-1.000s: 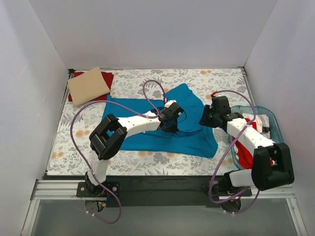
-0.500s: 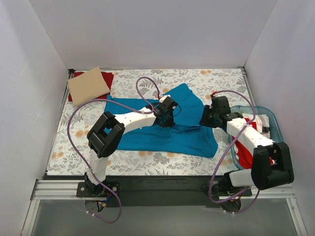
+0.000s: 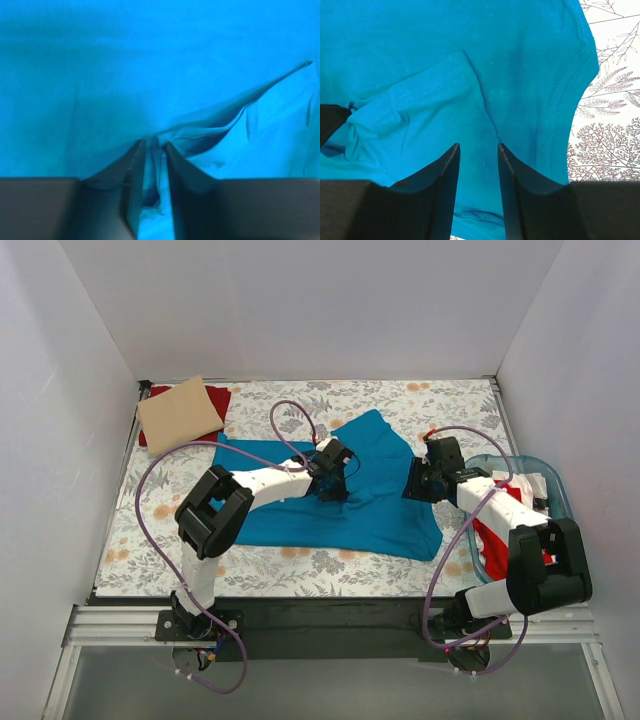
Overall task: Fold and stack the t-shirts
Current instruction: Fold the tshirt
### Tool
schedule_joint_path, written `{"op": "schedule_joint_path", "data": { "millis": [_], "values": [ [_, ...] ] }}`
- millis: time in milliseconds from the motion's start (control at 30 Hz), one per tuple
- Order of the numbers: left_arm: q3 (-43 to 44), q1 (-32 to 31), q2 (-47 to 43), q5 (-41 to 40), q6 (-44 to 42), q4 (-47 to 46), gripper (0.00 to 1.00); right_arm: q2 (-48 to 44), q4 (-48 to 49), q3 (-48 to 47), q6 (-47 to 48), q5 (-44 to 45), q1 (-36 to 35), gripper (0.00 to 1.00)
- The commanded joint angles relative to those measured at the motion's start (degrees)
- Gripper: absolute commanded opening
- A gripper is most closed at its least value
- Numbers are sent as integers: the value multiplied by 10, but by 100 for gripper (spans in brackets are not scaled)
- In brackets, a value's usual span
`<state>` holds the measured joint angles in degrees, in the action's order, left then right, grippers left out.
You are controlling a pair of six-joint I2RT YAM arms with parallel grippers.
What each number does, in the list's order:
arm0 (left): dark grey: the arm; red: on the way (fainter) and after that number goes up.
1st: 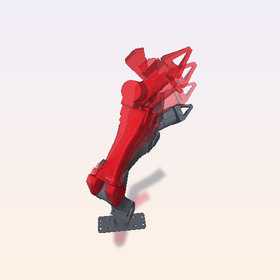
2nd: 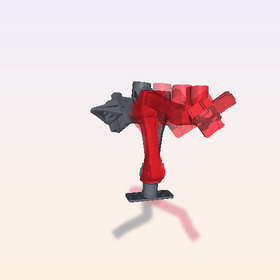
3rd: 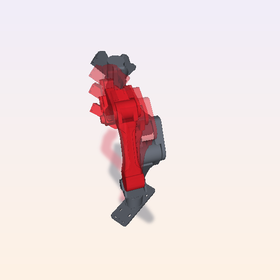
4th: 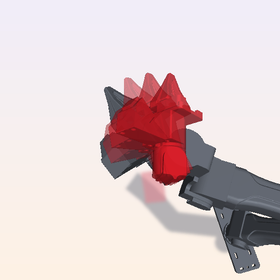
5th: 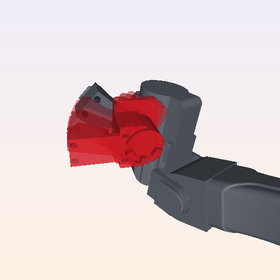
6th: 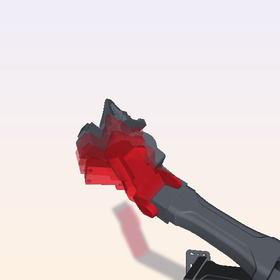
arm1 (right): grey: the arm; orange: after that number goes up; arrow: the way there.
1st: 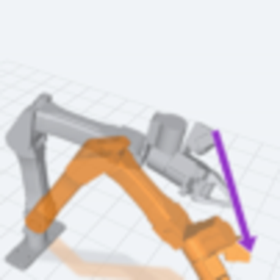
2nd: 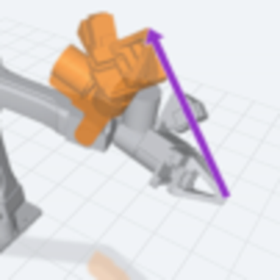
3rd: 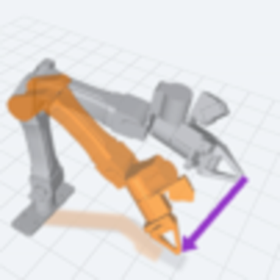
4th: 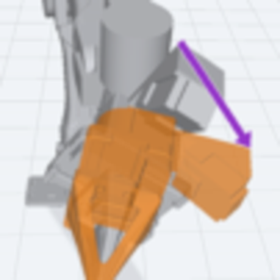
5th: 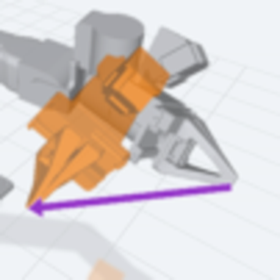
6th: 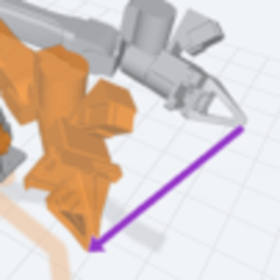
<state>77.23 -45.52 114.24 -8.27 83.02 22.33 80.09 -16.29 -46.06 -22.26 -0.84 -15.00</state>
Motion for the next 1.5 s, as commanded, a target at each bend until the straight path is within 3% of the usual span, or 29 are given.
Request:
{"op": "schedule_joint_path", "data": {
  "millis": [0,133,267,467,633,900,1267,1467],
  "values": [
    [-4,13,-31,-16,-5,-11,25,8,15,-32,8,-5,2,43],
    [2,53,-71,-30,-13,-11,34,30,15,-76,14,-1,4,49],
    [26,138,-97,-65,-32,6,37,80,17,-153,33,-13,14,57],
    [80,230,-67,-115,-62,62,35,203,22,-278,46,-6,26,57],
    [94,278,-30,-67,-81,52,33,291,13,-347,33,-30,38,56],
    [108,280,32,-56,-89,55,31,362,6,-361,-7,-71,38,51],
    [32,272,29,-3,-73,11,31,324,6,-279,-15,-43,84,51],
    [36,264,23,14,-66,4,33,308,6,-259,-7,-36,103,51]
  ]
}}
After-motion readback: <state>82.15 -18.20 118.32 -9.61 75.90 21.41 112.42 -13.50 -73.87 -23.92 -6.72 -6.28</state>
